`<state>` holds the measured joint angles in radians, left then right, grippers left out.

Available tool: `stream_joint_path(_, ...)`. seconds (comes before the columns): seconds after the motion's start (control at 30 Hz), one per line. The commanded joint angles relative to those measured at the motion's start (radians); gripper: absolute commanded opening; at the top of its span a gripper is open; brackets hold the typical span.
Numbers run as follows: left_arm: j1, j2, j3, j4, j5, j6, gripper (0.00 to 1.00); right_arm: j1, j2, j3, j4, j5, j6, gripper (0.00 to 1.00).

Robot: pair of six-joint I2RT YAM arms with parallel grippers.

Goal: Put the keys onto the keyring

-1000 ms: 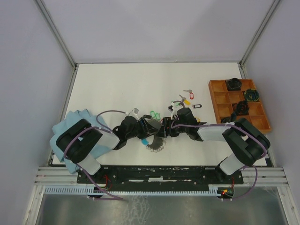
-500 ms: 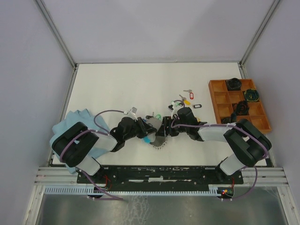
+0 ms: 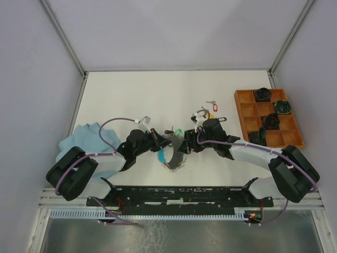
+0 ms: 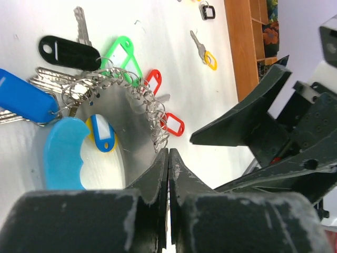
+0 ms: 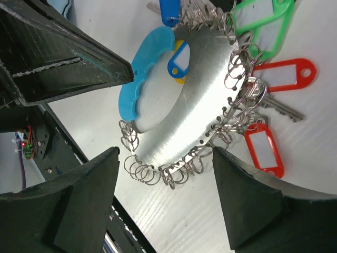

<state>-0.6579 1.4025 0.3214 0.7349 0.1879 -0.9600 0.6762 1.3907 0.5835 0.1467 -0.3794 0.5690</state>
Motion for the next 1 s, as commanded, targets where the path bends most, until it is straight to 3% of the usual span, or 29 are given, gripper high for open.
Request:
stream_joint_path(0.0, 0.012, -0.066, 0.057, -0.161, -0.023, 0.158, 0.03, 0.004, -0.044, 0.056, -0.072, 0.055, -0.078, 0.8)
stream_joint_path(0.2, 0.011, -0.063, 0.088, -0.27, 0.019, 0.117, 0.41, 0.005, 0.029, 0.045, -0.037, 0.061, -0.008, 0.79)
stream_joint_path(0.33, 0.005, -0.015, 0.116, -0.284, 0.072, 0.096, 0.52, 0.005, 0.073, 0.021, 0.039, 0.048, 0.041, 0.78)
stream_joint_path(0.97, -0.012, 0.194, 0.175, -0.303, 0.107, 0.07, 0.63, 0.022, 0.206, -0.005, 0.235, -0.026, 0.145, 0.71)
